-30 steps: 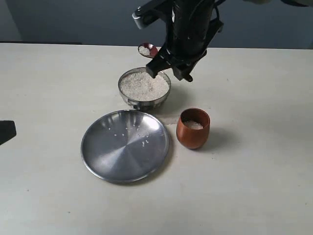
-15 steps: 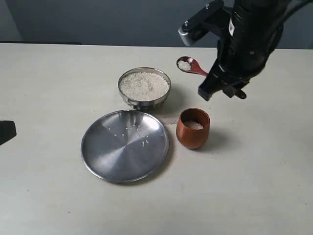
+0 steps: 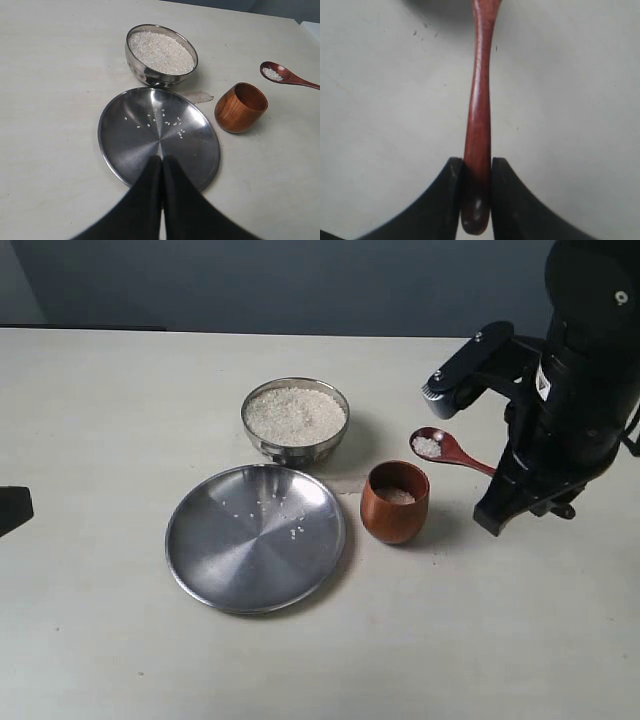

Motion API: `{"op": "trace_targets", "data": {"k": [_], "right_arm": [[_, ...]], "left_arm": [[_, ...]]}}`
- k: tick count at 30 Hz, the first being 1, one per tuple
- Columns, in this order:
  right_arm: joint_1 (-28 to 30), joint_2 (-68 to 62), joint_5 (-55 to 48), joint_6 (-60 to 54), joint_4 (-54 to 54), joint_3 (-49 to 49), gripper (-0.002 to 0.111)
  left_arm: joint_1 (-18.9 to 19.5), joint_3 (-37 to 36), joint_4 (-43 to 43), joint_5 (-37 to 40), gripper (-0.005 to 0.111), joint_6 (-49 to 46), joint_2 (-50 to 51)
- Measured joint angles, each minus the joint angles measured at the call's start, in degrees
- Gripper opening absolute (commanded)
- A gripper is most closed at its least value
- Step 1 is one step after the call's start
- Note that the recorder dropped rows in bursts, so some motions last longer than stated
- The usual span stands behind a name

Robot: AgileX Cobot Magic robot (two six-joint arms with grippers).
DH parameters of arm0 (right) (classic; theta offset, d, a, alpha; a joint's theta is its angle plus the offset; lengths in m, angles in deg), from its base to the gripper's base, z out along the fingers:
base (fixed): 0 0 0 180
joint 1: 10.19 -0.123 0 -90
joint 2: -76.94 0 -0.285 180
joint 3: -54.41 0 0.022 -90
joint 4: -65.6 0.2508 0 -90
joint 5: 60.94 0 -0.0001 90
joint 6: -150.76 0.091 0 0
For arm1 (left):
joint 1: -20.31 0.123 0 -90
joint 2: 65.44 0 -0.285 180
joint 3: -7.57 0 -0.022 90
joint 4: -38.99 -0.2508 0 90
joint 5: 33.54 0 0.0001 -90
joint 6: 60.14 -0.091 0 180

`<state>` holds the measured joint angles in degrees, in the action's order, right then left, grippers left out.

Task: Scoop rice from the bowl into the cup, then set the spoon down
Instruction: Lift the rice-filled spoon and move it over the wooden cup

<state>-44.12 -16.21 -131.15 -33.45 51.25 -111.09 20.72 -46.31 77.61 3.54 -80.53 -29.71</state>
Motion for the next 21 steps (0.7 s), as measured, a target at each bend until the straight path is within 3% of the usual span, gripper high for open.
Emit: {"op": "trace_targets", "data": {"k": [21], "right_arm": [[-1.3,0.28,2.7,-0.14,-6.14,3.33,-0.001]], "left_arm": [[0.0,0.0,0.0,0.0,0.0,0.0,0.0]]}}
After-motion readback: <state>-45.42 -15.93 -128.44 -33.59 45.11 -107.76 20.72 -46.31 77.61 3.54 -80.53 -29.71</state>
